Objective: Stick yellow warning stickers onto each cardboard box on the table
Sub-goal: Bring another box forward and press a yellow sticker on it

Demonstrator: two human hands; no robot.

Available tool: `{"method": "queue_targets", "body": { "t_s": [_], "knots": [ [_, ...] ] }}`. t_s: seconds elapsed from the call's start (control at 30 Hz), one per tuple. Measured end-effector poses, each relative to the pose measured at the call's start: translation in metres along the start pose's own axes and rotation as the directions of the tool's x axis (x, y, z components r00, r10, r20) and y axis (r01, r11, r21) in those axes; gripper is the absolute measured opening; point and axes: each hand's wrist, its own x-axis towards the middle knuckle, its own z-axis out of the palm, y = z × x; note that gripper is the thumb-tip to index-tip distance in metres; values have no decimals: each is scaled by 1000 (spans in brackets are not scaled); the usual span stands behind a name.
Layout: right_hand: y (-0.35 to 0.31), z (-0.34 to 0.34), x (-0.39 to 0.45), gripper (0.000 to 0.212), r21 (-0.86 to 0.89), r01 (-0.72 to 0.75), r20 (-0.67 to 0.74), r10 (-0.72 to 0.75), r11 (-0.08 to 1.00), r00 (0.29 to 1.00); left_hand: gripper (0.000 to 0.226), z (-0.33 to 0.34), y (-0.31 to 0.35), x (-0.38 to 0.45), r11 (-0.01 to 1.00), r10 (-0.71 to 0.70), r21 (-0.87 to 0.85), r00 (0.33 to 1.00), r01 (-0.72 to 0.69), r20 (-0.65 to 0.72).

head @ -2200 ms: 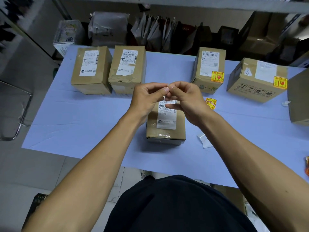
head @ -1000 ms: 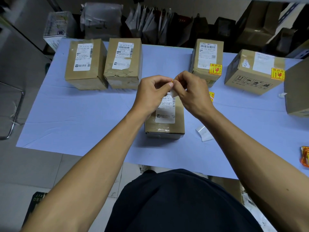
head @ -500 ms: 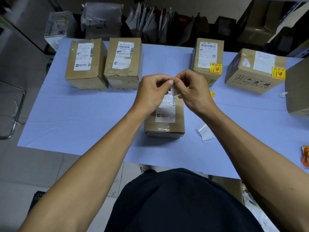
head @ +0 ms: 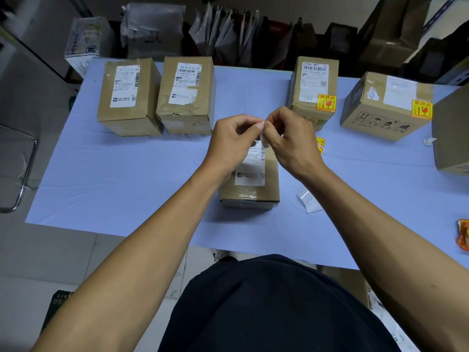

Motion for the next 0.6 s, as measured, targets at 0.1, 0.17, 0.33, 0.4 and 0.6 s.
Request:
{"method": "queue_targets", "body": {
  "t_s": [0.1, 0.17, 0.33, 0.4, 0.6],
  "knots": [
    [3, 3, -2, 13, -23, -6, -7, 6, 1000, 1000, 14, 4, 0, -1, 995, -88, -59, 996, 86, -20],
    [6, 3, -2, 13, -30, -22, 0, 22, 999, 1000, 13, 5, 0, -2, 984, -157, -93, 987, 153, -33],
    [21, 0, -6, 14, -66, -120, -8, 120, 991, 993, 20, 2, -5, 2, 958, -277, -125, 948, 259, -158],
    [34, -3, -11, 19, -66, -193, 0, 194, 979, 981, 20, -2, -9, 3, 952, -300, -120, 933, 281, -199],
    [84, -12, -31, 22, -115, -396, -1, 399, 911, 917, 22, -11, -22, 6, 934, -358, -96, 895, 345, -265]
  ]
}}
